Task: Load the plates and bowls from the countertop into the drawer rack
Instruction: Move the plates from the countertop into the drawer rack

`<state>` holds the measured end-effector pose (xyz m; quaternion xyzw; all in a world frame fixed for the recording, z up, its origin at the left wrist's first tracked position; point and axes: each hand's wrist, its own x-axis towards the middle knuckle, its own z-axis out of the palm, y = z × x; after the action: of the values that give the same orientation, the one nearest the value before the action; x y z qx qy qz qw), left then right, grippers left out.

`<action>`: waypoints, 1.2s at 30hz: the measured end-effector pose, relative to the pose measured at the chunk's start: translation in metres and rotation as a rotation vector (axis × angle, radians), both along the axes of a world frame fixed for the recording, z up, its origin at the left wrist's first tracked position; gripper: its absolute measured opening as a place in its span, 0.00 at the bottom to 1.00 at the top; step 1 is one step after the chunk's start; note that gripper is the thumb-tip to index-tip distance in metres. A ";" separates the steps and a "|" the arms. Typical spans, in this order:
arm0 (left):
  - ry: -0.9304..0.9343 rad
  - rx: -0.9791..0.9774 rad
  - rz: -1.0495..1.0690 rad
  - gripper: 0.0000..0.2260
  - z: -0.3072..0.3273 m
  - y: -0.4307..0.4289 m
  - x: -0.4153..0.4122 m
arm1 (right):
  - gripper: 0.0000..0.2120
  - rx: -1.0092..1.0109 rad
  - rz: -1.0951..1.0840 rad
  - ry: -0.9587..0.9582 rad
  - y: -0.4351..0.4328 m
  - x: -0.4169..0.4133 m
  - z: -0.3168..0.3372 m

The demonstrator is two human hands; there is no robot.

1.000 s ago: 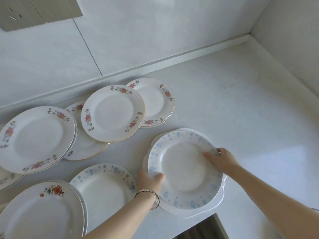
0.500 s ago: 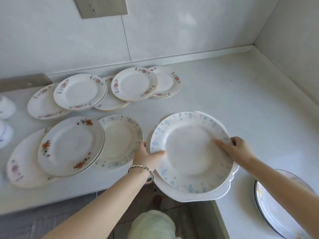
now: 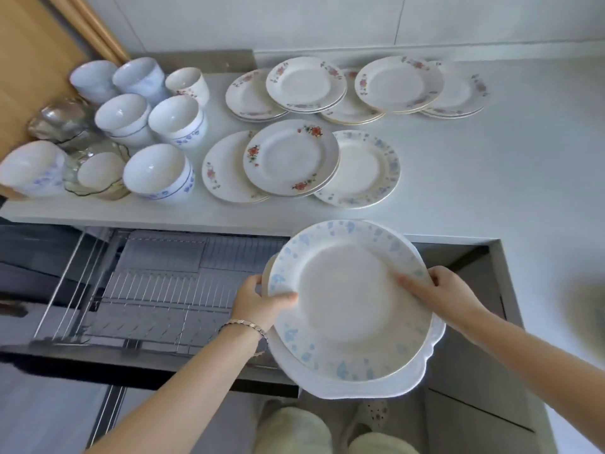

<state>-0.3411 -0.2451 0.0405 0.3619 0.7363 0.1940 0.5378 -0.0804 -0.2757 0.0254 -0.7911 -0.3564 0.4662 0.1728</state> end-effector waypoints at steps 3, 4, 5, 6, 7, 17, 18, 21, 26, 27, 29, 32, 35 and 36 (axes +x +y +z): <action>0.025 -0.031 0.045 0.18 -0.017 -0.002 -0.062 | 0.20 -0.029 0.037 0.009 0.008 -0.063 -0.022; 0.037 -0.045 0.063 0.19 -0.024 0.000 -0.083 | 0.20 -0.041 0.044 0.013 0.013 -0.085 -0.032; 0.041 -0.054 0.084 0.20 -0.032 0.002 -0.103 | 0.20 -0.047 0.048 0.015 0.018 -0.106 -0.041; 0.041 -0.062 0.099 0.20 -0.040 0.006 -0.124 | 0.20 -0.054 0.048 0.015 0.023 -0.127 -0.052; 0.038 -0.072 0.103 0.20 -0.046 0.010 -0.141 | 0.20 -0.060 0.043 0.013 0.027 -0.144 -0.059; 0.109 -0.190 -0.071 0.19 -0.140 0.100 -0.273 | 0.24 -0.229 -0.197 0.093 0.058 -0.300 -0.170; 0.113 -0.197 -0.098 0.21 -0.155 0.109 -0.278 | 0.24 -0.236 -0.229 0.094 0.061 -0.307 -0.182; 0.129 -0.210 -0.166 0.23 -0.201 0.134 -0.286 | 0.23 -0.265 -0.264 0.088 0.077 -0.321 -0.221; 0.141 -0.191 -0.218 0.14 -0.281 0.169 -0.280 | 0.23 -0.277 -0.306 0.071 0.113 -0.318 -0.289; 0.137 -0.177 -0.225 0.14 -0.295 0.177 -0.276 | 0.22 -0.266 -0.332 0.064 0.120 -0.315 -0.298; 0.143 -0.143 -0.253 0.16 -0.318 0.192 -0.266 | 0.23 -0.235 -0.397 0.046 0.133 -0.308 -0.317; 0.152 -0.094 -0.301 0.19 -0.345 0.214 -0.251 | 0.27 -0.199 -0.451 0.015 0.152 -0.296 -0.340; 0.130 -0.069 -0.317 0.21 -0.361 0.230 -0.236 | 0.28 -0.174 -0.456 -0.010 0.167 -0.285 -0.351; 0.135 -0.069 -0.320 0.20 -0.364 0.234 -0.232 | 0.28 -0.168 -0.448 -0.003 0.171 -0.282 -0.352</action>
<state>-0.5733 -0.0109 -0.3232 0.4678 0.7099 0.0557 0.5235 -0.3625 -0.1050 -0.3271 -0.8628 -0.1322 0.4428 0.2051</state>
